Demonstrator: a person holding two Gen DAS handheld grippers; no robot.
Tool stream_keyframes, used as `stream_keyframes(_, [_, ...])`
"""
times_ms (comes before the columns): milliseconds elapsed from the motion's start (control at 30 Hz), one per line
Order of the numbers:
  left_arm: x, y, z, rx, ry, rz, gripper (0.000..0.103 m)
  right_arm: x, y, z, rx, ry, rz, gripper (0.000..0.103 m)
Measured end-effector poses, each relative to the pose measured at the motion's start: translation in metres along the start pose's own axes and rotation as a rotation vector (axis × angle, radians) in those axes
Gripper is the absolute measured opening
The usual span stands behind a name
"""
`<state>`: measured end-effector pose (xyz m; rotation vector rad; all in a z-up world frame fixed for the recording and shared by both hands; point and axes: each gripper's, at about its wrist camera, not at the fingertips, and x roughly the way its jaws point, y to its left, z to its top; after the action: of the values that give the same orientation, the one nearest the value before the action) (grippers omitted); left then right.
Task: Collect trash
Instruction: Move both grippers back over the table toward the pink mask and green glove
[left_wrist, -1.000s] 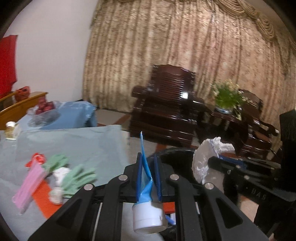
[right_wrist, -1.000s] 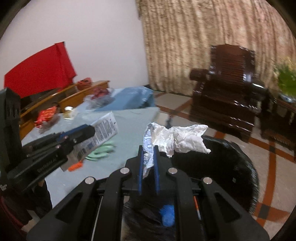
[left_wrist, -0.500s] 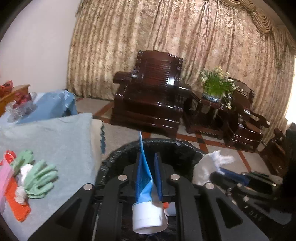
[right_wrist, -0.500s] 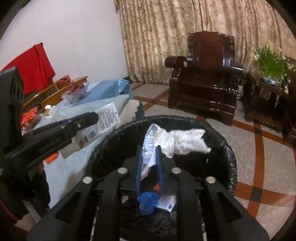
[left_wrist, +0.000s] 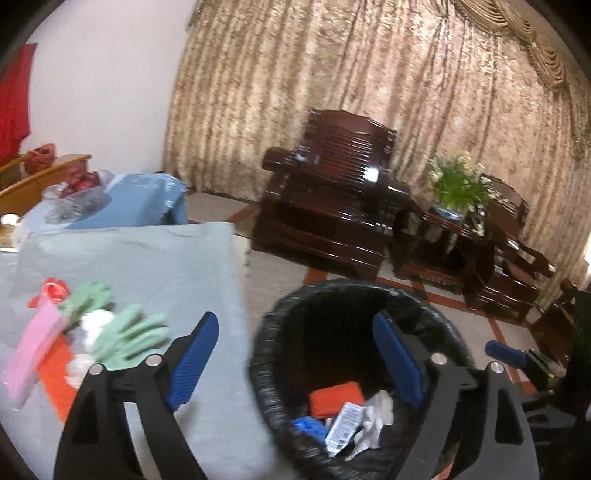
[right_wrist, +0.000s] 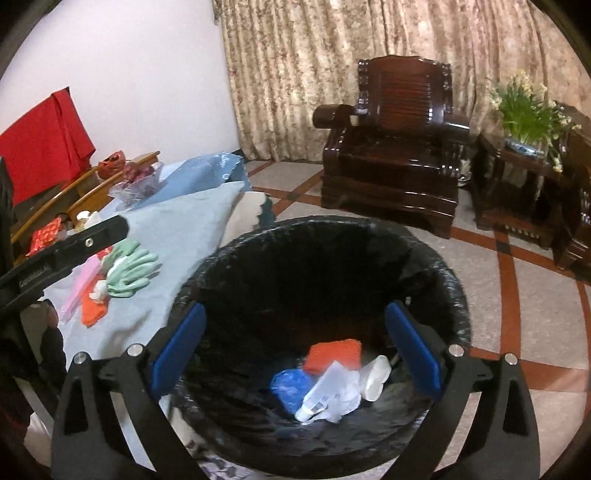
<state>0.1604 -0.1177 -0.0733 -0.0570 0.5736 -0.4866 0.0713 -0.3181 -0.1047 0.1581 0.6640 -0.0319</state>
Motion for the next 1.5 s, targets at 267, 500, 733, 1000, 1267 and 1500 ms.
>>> stream_keyframes(267, [-0.051,0.068,-0.022,-0.013,-0.043,0.185,0.086,0.012,0.063,0.011,-0.064,-0.014,0.114,0.095])
stream_keyframes(500, [-0.086,0.136,-0.04,-0.068,-0.056,0.369,0.086,0.03,0.127,0.019,-0.132,-0.015,0.206,0.095])
stream_keyframes(733, [-0.108,0.19,-0.055,-0.124,-0.048,0.479,0.086,0.057,0.198,0.025,-0.196,0.003,0.274,0.095])
stream_keyframes(1000, [-0.112,0.226,-0.072,-0.152,-0.026,0.546,0.086,0.105,0.261,0.015,-0.26,0.023,0.225,0.095])
stream_keyframes(1267, [-0.104,0.253,-0.086,-0.156,-0.009,0.569,0.086,0.151,0.298,-0.006,-0.276,0.087,0.163,0.095])
stream_keyframes(1500, [-0.099,0.272,-0.088,-0.185,-0.005,0.568,0.086,0.179,0.317,-0.013,-0.276,0.119,0.103,0.095])
